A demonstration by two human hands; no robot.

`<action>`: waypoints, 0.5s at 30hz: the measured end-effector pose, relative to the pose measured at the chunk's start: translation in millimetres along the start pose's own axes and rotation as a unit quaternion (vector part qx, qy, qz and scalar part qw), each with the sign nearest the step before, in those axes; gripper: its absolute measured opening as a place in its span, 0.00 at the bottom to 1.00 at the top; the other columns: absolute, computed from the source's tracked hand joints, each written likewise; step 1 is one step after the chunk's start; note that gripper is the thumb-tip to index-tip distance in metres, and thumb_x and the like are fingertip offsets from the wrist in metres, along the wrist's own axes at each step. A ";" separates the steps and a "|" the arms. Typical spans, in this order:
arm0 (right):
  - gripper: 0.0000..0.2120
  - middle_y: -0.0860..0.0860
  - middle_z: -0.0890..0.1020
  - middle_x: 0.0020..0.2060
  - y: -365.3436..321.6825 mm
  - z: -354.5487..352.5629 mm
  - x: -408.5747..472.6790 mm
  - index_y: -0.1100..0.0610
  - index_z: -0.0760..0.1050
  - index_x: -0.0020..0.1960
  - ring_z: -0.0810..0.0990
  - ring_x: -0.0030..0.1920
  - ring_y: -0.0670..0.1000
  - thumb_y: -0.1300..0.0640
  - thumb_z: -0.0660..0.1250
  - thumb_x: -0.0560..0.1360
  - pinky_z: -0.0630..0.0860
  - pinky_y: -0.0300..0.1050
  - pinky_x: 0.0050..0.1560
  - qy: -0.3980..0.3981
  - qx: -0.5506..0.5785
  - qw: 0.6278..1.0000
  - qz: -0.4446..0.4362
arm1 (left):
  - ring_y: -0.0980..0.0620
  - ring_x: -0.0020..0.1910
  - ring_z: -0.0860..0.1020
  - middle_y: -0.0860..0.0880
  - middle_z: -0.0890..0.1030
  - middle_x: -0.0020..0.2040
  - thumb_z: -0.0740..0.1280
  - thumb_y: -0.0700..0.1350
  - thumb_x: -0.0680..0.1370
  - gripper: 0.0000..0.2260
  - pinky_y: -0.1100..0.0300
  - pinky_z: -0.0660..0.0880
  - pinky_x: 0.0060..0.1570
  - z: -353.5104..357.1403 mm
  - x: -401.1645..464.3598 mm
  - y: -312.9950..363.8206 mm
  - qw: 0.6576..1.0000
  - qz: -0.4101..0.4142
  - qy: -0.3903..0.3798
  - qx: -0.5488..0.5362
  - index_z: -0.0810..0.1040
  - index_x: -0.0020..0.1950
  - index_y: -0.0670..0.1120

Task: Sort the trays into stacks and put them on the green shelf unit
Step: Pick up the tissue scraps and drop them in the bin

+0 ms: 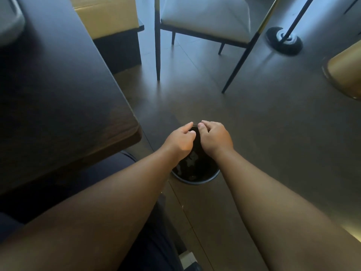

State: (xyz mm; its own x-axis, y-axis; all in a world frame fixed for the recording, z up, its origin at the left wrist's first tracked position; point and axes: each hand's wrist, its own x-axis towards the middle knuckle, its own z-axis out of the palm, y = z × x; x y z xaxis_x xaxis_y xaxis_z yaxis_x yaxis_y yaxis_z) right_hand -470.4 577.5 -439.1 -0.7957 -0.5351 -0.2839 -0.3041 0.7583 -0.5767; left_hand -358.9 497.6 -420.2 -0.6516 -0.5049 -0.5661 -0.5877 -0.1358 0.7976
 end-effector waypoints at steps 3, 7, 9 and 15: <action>0.24 0.49 0.75 0.71 -18.4 -14.1 -13.0 0.48 0.74 0.71 0.71 0.71 0.54 0.41 0.57 0.80 0.70 0.53 0.68 0.015 0.006 1.000 -0.014 | 0.47 0.73 0.75 0.48 0.75 0.76 0.59 0.44 0.85 0.25 0.48 0.70 0.75 -4.5 -18.4 14.4 0.999 0.033 0.014 -0.012 0.63 0.83 0.55; 0.24 0.51 0.73 0.72 -46.2 -44.4 -35.3 0.50 0.72 0.73 0.70 0.73 0.54 0.43 0.57 0.81 0.68 0.51 0.69 0.045 0.038 0.997 -0.043 | 0.48 0.59 0.81 0.49 0.75 0.74 0.59 0.42 0.86 0.25 0.54 0.78 0.56 -13.2 -48.8 42.7 0.996 0.078 0.016 -0.039 0.63 0.83 0.55; 0.24 0.52 0.73 0.72 -62.1 -62.3 -48.9 0.51 0.72 0.73 0.70 0.73 0.54 0.42 0.57 0.81 0.68 0.52 0.71 0.067 0.051 0.995 -0.057 | 0.41 0.68 0.77 0.48 0.74 0.76 0.59 0.42 0.86 0.24 0.47 0.76 0.66 -17.1 -66.1 57.5 0.993 0.103 0.021 -0.058 0.64 0.82 0.55; 0.22 0.59 0.82 0.58 -124.9 -120.3 -105.7 0.63 0.79 0.61 0.79 0.60 0.57 0.48 0.55 0.83 0.74 0.47 0.59 0.151 0.156 0.968 -0.125 | 0.44 0.72 0.76 0.46 0.76 0.74 0.58 0.42 0.86 0.23 0.42 0.72 0.73 -34.3 -136.5 108.8 0.973 0.216 0.057 -0.062 0.65 0.82 0.52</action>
State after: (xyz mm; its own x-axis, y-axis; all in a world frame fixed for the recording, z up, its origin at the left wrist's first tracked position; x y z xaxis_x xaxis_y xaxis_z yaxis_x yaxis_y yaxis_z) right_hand -411.4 584.2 -244.9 -0.8492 -0.5177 0.1036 -0.3706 0.4448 -0.8154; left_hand -317.4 522.5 -249.0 -0.7640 -0.6271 -0.1517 -0.2042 0.0120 0.9789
